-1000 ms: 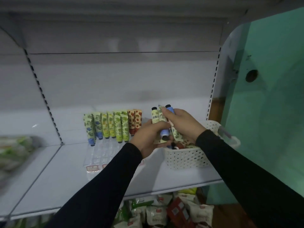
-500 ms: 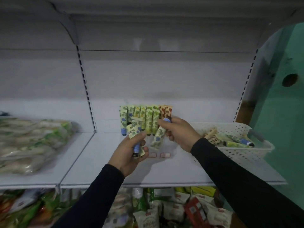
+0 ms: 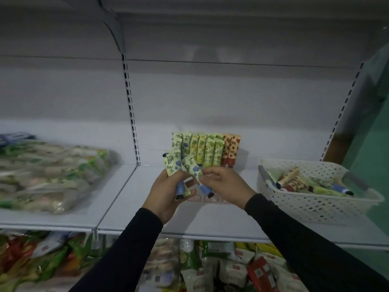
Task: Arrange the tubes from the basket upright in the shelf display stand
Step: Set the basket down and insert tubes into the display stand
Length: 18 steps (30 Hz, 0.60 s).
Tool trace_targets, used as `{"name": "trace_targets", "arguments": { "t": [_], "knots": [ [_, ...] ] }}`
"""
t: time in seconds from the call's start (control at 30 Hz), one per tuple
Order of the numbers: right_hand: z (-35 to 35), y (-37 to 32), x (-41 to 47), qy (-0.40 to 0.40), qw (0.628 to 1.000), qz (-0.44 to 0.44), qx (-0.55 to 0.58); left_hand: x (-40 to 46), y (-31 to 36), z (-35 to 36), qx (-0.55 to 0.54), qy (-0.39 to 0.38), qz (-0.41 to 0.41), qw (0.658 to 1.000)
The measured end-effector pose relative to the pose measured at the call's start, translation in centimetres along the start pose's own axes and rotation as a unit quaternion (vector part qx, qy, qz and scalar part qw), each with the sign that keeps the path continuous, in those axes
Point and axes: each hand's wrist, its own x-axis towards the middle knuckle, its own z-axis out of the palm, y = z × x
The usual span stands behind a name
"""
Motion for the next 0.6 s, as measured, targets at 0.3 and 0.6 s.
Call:
{"name": "trace_targets", "arguments": {
  "t": [0.3,0.6],
  "knots": [
    [0.9,-0.1,1.5,0.031,0.998,-0.03,0.042,1.5,0.2,-3.0,0.049,0.013,-0.007,0.999],
    [1.6,0.0,4.8,0.159,0.986,-0.038,0.034,4.9,-1.4,-8.2,0.192,0.124,0.063,0.972]
  ]
}}
